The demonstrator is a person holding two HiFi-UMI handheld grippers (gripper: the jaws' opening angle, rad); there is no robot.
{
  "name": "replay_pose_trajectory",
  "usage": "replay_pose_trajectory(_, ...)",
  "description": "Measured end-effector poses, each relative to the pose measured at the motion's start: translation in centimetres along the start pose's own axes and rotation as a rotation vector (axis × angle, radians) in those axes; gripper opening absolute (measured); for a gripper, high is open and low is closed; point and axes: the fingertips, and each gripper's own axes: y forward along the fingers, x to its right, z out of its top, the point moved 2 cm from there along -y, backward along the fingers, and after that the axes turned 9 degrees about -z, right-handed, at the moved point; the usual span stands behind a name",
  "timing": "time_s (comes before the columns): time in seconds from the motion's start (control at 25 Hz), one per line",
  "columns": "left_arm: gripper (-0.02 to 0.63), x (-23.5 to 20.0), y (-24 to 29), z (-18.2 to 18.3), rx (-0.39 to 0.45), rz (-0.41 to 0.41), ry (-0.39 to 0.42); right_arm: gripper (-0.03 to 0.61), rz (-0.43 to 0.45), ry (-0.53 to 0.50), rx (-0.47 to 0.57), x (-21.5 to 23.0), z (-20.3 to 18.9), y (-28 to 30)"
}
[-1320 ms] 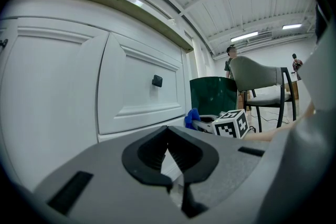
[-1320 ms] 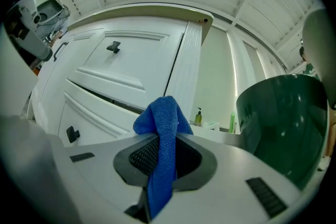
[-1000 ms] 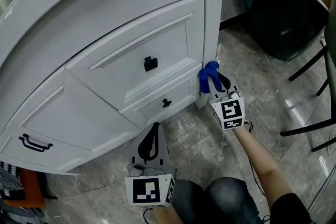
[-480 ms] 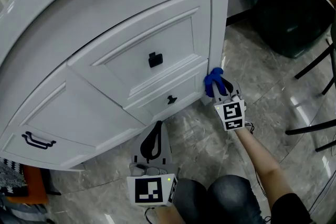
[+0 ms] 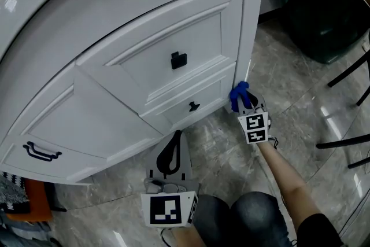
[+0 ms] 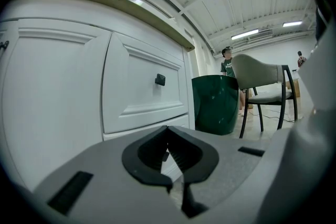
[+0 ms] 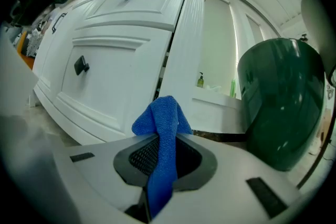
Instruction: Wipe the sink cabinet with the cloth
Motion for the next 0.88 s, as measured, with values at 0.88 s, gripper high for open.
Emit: replay_pose_trajectory(0.88,0.005,-0.9,-0.2,-0.5,0.001,0.031,-0.043,0.057,-0.001,0.047,-0.232,-1.8,-8.0,2.0)
